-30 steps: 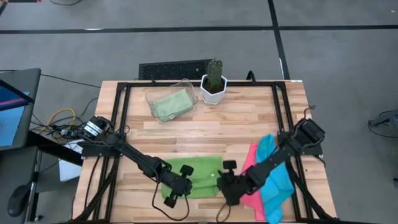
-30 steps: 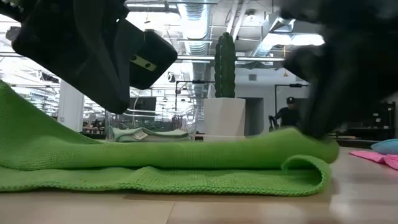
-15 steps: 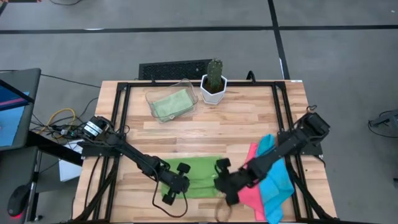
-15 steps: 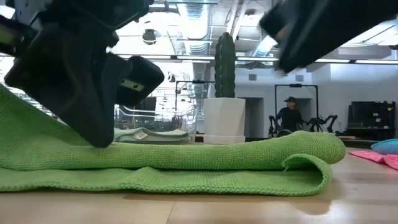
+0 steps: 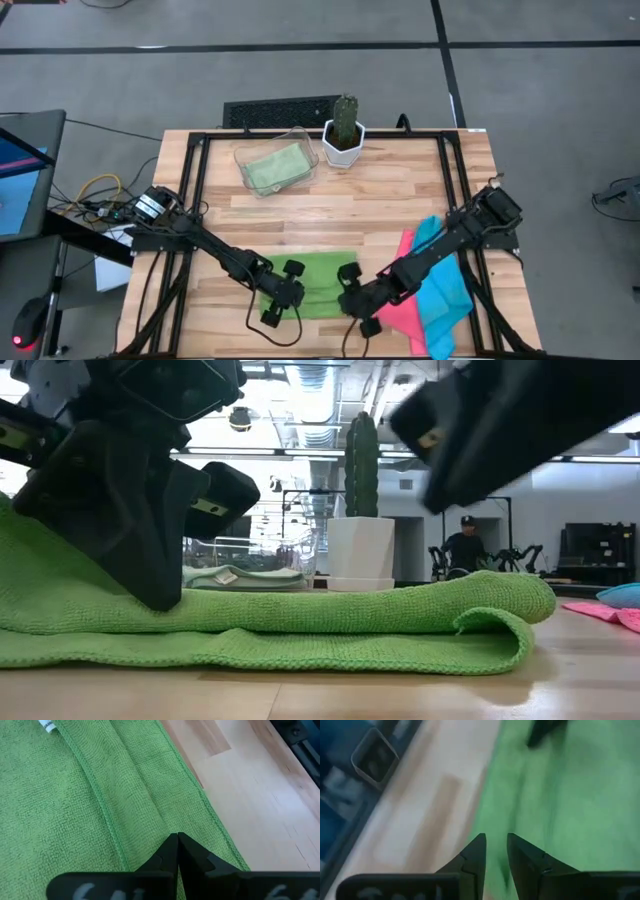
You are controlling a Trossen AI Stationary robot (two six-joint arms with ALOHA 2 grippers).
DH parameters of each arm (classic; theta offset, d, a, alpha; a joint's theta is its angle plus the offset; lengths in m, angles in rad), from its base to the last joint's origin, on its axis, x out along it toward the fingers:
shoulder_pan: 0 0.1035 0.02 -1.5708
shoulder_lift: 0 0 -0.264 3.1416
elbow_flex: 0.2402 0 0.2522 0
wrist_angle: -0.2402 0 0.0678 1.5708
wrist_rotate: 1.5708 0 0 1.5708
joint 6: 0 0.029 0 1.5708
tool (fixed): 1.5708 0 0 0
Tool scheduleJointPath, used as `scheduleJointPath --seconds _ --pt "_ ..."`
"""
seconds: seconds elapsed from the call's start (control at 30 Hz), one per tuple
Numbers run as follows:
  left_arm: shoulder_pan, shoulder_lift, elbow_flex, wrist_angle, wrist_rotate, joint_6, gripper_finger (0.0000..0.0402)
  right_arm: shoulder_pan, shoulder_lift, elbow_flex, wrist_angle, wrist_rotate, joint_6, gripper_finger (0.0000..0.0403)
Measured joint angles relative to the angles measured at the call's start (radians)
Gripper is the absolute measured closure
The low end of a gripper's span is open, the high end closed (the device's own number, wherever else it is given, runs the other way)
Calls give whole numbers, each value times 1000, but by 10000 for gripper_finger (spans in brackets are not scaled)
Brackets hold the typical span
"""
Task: Fold microfiber towels
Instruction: Fold the green microfiber towel
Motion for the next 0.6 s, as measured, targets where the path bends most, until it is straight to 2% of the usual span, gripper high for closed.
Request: scheduleJointPath --seconds 0.3,0.6 --pt "7 0 -4 -25 -23 -2 401 -3 89 13 14 -46 9 301" --pt "10 0 -4 -39 -23 -10 401 25 62 11 -165 -54 159 301"
